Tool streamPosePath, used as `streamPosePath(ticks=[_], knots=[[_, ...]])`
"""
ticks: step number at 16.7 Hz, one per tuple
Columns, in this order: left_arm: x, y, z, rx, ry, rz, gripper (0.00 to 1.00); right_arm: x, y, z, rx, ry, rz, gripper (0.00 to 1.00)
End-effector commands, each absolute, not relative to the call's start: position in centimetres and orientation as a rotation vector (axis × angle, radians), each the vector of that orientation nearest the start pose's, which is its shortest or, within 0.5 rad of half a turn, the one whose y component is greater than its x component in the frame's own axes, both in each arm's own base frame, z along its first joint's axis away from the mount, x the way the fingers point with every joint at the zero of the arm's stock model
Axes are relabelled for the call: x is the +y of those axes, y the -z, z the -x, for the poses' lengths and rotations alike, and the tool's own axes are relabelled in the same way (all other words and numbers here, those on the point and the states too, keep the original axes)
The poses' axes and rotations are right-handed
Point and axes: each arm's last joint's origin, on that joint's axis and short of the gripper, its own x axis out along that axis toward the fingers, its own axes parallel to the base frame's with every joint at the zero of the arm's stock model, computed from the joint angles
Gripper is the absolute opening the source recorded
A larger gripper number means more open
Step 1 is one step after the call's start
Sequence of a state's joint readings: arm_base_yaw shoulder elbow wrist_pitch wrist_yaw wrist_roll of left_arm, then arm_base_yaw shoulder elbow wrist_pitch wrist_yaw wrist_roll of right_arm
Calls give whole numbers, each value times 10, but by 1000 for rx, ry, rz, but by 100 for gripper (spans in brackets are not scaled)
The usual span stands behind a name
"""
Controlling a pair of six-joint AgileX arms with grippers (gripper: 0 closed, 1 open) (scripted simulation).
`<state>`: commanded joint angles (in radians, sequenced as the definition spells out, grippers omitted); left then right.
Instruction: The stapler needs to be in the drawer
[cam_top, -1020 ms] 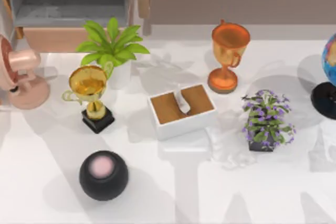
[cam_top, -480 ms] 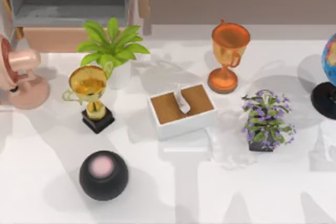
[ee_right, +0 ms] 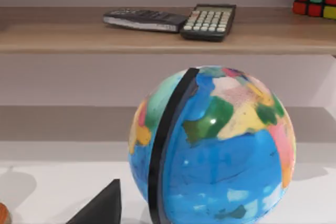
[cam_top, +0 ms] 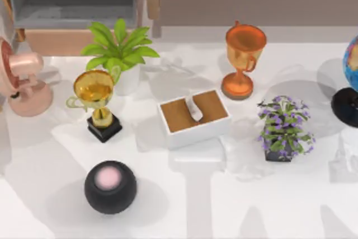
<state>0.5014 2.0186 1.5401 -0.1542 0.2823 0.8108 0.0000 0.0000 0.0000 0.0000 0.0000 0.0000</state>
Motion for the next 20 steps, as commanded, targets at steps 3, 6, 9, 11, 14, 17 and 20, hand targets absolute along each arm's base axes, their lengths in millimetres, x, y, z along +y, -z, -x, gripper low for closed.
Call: streamPosePath(ticks=[3,6,9,11,14,17,20], knots=[[250,-225,-369,447,-81,-749,100,-1,-160,-106,0,0,0,100],[269,-218,-323,312,-183,-983,100,-1,-160,-106,0,0,0,100],[272,-200,-280,222,-254,-1206,100,-1,-160,-106,0,0,0,100],[265,-183,-257,179,-268,-1334,100,-1,-160,-106,0,0,0,100],[241,-152,-236,121,-225,-1477,100,-1,-160,-106,0,0,0,100],[208,-120,-230,55,-115,-1548,100,-1,-160,-106,0,0,0,100],[181,-100,-229,-2,-11,-1569,100,-1,-160,-106,0,0,0,100]])
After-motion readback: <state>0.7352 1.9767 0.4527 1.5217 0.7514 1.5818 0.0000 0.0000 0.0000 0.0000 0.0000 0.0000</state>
